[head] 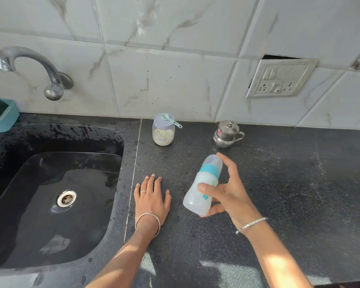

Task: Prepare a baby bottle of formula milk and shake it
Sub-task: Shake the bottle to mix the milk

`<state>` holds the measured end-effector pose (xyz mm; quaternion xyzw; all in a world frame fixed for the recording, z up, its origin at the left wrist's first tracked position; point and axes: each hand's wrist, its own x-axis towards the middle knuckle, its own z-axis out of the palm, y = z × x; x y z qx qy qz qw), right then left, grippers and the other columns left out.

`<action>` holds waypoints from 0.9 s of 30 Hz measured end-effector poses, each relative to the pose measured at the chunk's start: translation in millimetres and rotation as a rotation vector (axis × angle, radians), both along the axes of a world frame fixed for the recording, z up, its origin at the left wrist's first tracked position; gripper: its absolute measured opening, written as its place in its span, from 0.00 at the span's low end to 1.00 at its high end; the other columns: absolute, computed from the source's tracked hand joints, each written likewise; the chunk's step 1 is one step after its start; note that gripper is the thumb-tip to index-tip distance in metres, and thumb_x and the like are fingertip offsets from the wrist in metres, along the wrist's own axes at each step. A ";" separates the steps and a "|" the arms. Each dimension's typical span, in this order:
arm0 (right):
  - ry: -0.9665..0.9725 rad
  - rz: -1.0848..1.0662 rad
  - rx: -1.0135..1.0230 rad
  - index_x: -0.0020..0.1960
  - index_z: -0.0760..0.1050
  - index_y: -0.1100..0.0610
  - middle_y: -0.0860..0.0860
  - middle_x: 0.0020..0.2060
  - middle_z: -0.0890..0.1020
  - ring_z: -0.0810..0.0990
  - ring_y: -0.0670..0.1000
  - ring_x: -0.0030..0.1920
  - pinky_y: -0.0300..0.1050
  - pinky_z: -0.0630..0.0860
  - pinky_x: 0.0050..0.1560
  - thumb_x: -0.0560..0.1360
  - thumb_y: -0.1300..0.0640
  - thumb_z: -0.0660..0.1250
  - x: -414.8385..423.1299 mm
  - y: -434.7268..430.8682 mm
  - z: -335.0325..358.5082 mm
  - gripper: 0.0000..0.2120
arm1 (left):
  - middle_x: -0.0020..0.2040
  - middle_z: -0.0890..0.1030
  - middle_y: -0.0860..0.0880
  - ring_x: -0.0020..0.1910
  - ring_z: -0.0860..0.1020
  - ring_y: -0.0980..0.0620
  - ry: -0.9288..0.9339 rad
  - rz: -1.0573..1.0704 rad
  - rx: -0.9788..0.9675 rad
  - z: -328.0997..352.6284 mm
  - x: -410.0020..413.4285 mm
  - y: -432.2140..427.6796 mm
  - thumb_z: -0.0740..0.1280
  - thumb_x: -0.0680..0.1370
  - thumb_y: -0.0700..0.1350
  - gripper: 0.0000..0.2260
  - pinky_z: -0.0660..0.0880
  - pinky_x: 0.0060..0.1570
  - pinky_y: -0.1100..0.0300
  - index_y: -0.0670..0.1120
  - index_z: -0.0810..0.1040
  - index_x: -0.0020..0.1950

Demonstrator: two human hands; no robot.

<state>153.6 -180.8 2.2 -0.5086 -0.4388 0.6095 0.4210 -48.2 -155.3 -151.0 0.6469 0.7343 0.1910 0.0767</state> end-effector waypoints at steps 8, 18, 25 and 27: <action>0.021 -0.087 -0.003 0.68 0.67 0.27 0.56 0.52 0.88 0.89 0.63 0.46 0.60 0.85 0.34 0.65 0.55 0.86 2.0 4.8 0.7 0.43 | 0.74 0.73 0.46 0.76 0.67 0.45 0.006 0.002 -0.004 -1.0 -0.6 0.8 0.62 0.80 0.56 0.22 0.57 0.77 0.43 0.47 0.73 0.71; -0.004 -0.015 -0.042 0.68 0.67 0.26 0.55 0.52 0.88 0.89 0.63 0.46 0.62 0.85 0.35 0.61 0.52 0.87 6.1 11.8 -4.6 0.46 | 0.74 0.72 0.45 0.76 0.66 0.44 0.001 -0.002 -0.006 2.1 0.3 0.1 0.62 0.80 0.55 0.22 0.56 0.77 0.43 0.47 0.73 0.71; 0.007 -0.031 -0.025 0.69 0.66 0.26 0.58 0.58 0.85 0.89 0.62 0.49 0.62 0.85 0.36 0.67 0.56 0.85 8.5 16.2 -4.0 0.44 | 0.75 0.71 0.46 0.77 0.64 0.45 0.002 0.000 -0.021 3.2 -0.3 -0.2 0.60 0.81 0.56 0.23 0.55 0.77 0.44 0.47 0.72 0.73; 0.008 0.050 -0.033 0.69 0.66 0.26 0.58 0.54 0.88 0.89 0.63 0.47 0.61 0.85 0.36 0.64 0.53 0.85 8.0 11.9 -5.0 0.45 | 0.75 0.71 0.46 0.77 0.65 0.45 0.003 -0.001 -0.020 3.6 0.0 -0.2 0.61 0.81 0.56 0.23 0.55 0.77 0.44 0.47 0.73 0.72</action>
